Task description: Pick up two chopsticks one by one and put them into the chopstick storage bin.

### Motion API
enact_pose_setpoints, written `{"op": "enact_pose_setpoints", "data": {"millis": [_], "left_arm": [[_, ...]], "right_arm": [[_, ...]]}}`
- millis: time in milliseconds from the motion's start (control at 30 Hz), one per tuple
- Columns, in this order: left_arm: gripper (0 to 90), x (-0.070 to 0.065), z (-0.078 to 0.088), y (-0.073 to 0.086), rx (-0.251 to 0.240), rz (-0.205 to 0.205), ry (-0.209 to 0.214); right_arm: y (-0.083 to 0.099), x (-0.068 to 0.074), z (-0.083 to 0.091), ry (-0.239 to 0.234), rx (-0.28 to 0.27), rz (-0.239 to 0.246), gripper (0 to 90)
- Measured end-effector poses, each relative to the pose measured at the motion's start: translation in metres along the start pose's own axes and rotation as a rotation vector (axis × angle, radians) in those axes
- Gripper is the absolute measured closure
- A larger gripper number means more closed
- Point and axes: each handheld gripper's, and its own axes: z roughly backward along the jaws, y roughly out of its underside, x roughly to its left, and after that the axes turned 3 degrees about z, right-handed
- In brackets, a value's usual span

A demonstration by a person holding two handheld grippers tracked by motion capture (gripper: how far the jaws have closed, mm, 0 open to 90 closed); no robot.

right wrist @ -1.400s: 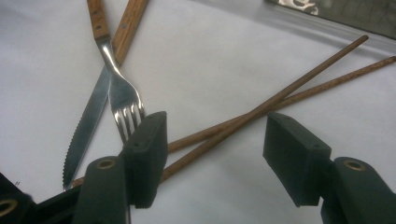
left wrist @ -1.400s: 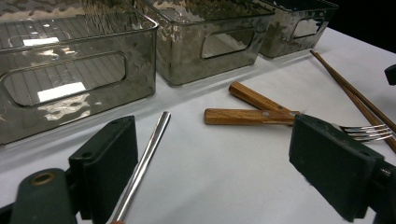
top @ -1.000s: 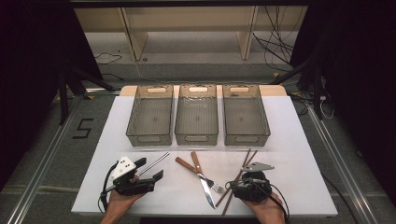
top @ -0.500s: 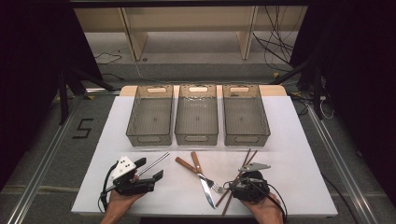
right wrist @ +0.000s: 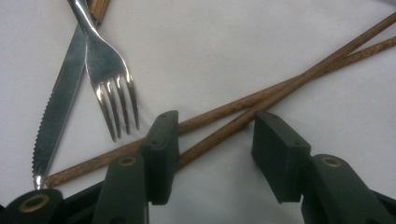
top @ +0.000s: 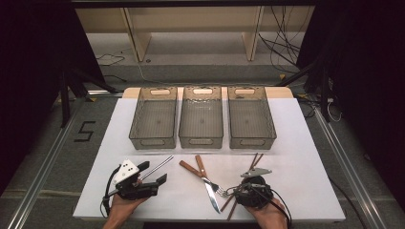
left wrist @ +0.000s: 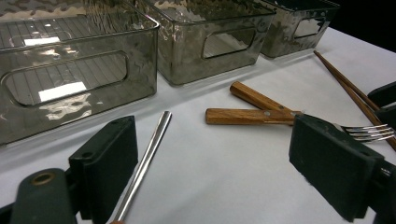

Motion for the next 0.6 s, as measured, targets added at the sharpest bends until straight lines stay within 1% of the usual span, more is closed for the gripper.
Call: {"op": "enact_pose_setpoints", "data": {"millis": [233,433,600], "left_arm": [[15.2,0.0001,0.0004,-0.0001,0.001,-0.003,0.001],[15.2,0.0000,0.0005,0.0000,0.001,0.001,0.000],[15.2,-0.0001,0.0001,0.0001,-0.001,-0.001,0.000]], "right_arm": [[0.0000,0.0008,0.0010,0.008,0.015,0.020,54.3],[0.0019,-0.0007,0.0028,0.019,0.021,0.023,59.2],[0.0035,-0.0010,0.0040,0.030,0.026,0.025,61.6]]}}
